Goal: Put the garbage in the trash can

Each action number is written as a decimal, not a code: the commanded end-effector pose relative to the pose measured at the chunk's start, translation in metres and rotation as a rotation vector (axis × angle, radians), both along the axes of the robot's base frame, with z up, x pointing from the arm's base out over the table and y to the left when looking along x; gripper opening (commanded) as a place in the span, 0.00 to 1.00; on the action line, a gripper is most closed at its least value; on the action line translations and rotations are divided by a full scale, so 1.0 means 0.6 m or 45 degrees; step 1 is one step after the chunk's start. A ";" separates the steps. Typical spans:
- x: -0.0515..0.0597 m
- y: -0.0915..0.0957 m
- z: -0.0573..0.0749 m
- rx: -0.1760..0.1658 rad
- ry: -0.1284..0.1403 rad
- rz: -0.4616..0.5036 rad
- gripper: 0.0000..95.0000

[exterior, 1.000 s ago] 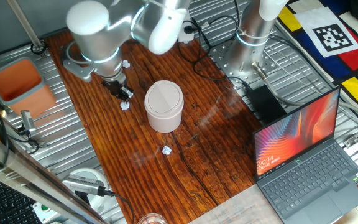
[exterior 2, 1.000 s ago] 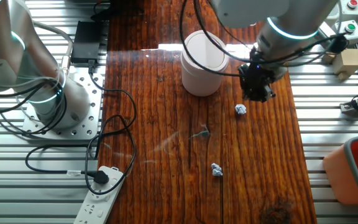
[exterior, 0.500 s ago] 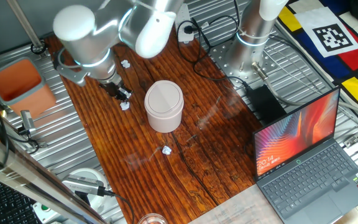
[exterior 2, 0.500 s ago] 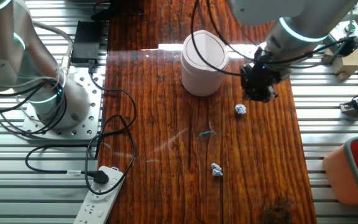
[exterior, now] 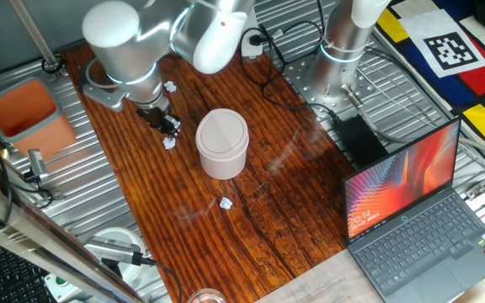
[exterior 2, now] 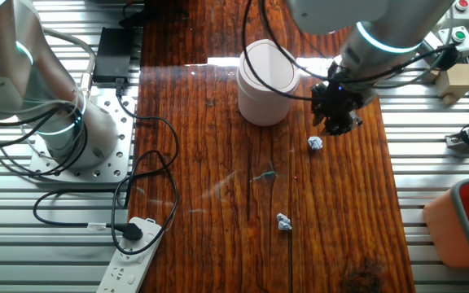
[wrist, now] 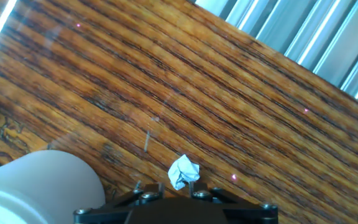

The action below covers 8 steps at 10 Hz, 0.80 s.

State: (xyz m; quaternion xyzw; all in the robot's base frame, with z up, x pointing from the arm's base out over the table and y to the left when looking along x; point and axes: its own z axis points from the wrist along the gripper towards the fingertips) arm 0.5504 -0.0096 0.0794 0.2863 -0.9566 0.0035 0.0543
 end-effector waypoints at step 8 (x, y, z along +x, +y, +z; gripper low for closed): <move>0.007 -0.021 -0.078 0.012 0.011 0.040 0.60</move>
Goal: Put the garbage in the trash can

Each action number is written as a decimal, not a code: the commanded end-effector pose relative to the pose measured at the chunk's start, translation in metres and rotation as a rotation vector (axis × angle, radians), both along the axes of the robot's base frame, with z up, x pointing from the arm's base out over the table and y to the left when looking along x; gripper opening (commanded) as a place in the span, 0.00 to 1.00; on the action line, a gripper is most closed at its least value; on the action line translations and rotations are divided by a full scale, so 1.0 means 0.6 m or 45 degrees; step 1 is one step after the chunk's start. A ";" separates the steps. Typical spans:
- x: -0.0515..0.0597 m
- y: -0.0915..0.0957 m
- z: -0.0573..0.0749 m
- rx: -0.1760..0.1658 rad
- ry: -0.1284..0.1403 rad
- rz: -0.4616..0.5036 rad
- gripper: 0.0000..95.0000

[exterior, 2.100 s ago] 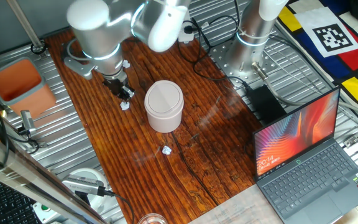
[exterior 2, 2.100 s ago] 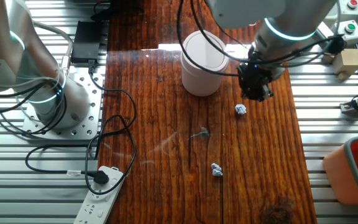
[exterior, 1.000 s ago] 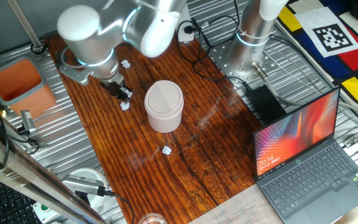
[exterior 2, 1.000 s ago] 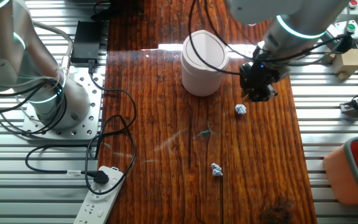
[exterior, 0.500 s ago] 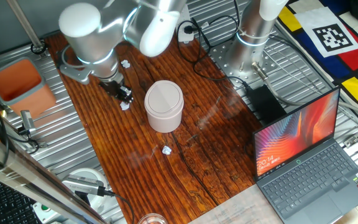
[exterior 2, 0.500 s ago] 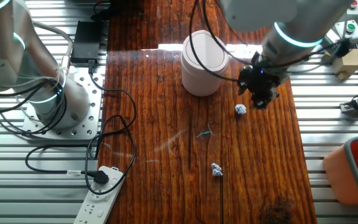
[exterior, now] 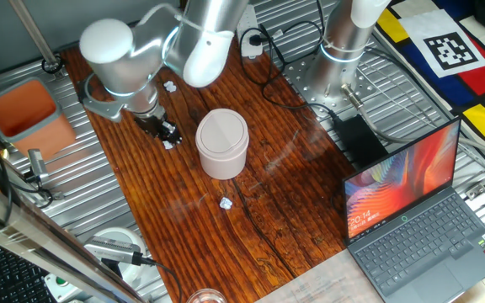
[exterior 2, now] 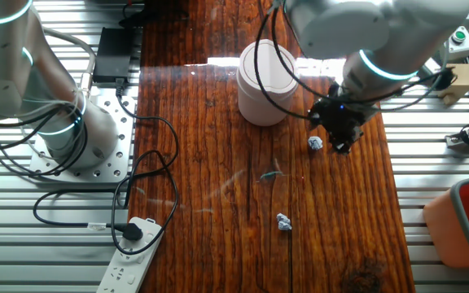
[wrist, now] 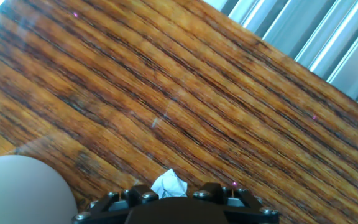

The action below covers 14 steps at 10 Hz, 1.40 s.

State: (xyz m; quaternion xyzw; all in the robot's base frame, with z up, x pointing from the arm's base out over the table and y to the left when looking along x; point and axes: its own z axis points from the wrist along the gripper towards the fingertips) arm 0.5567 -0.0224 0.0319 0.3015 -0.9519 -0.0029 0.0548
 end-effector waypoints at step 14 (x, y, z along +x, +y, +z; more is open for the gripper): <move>-0.017 0.004 -0.026 -0.011 -0.011 -0.001 0.00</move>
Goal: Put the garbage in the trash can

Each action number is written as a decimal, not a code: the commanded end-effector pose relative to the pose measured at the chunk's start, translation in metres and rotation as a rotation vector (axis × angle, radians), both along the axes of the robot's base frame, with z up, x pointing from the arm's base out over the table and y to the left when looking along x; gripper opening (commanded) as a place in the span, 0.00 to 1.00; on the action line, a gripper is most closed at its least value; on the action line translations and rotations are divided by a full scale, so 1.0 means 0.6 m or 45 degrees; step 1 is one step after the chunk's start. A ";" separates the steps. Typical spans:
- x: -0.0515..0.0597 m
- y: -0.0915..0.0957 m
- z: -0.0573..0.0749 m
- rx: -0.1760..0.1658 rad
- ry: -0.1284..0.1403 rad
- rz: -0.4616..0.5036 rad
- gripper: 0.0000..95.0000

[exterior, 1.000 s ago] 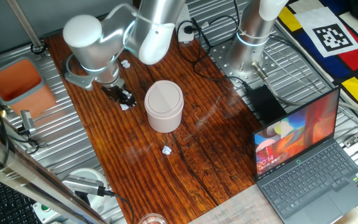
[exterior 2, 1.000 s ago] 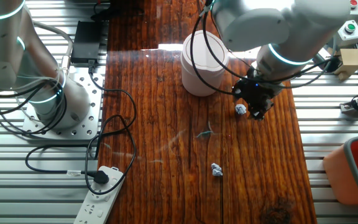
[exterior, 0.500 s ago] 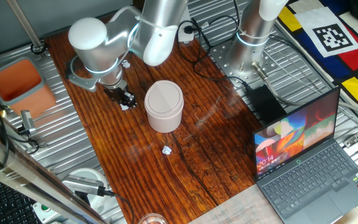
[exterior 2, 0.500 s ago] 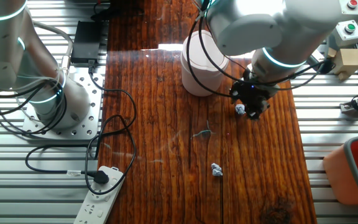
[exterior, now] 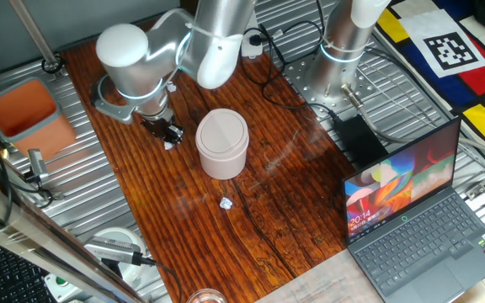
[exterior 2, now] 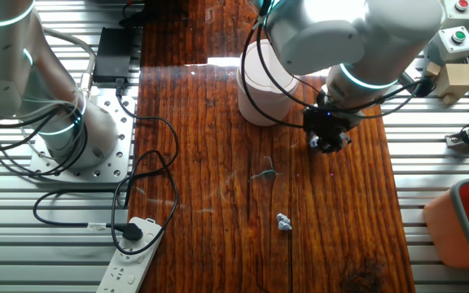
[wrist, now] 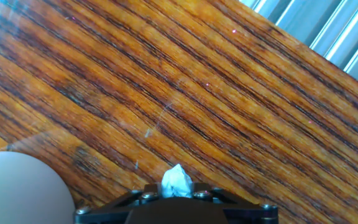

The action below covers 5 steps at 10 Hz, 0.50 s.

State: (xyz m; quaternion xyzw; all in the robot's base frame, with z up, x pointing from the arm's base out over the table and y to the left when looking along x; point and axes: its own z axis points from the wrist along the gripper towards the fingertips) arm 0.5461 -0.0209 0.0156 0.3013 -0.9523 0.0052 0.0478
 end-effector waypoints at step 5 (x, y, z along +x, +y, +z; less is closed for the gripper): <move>0.013 0.037 0.116 0.004 0.148 -0.055 0.00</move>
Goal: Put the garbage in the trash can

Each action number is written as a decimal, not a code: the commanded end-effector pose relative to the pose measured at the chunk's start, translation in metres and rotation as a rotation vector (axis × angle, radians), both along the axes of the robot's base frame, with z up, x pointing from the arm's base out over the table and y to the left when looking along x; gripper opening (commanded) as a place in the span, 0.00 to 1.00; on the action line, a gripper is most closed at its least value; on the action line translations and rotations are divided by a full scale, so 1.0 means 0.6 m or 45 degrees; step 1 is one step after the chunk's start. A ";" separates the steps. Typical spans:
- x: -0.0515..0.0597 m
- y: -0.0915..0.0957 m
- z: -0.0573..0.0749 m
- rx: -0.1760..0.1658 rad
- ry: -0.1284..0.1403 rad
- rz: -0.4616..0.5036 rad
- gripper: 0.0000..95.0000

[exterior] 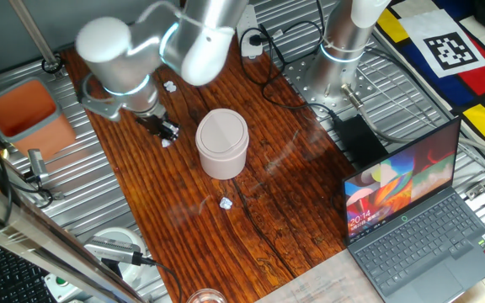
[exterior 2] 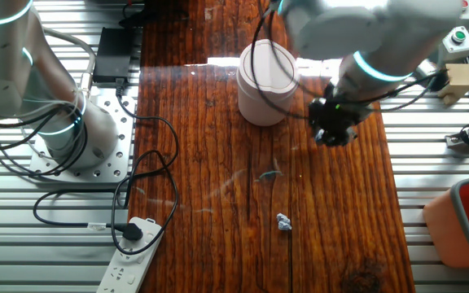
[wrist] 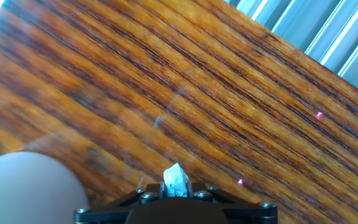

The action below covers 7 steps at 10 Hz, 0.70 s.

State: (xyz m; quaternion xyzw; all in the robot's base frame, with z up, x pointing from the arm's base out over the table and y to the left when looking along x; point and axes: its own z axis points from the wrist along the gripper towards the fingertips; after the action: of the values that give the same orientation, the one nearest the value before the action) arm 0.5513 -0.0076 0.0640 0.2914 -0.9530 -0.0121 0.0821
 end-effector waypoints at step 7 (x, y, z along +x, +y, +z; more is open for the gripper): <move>-0.022 0.057 0.129 -0.038 0.202 -0.150 0.00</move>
State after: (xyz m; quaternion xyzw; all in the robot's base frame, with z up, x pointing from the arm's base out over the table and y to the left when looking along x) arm 0.5344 0.0259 0.1415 0.2329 -0.9595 -0.0251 0.1565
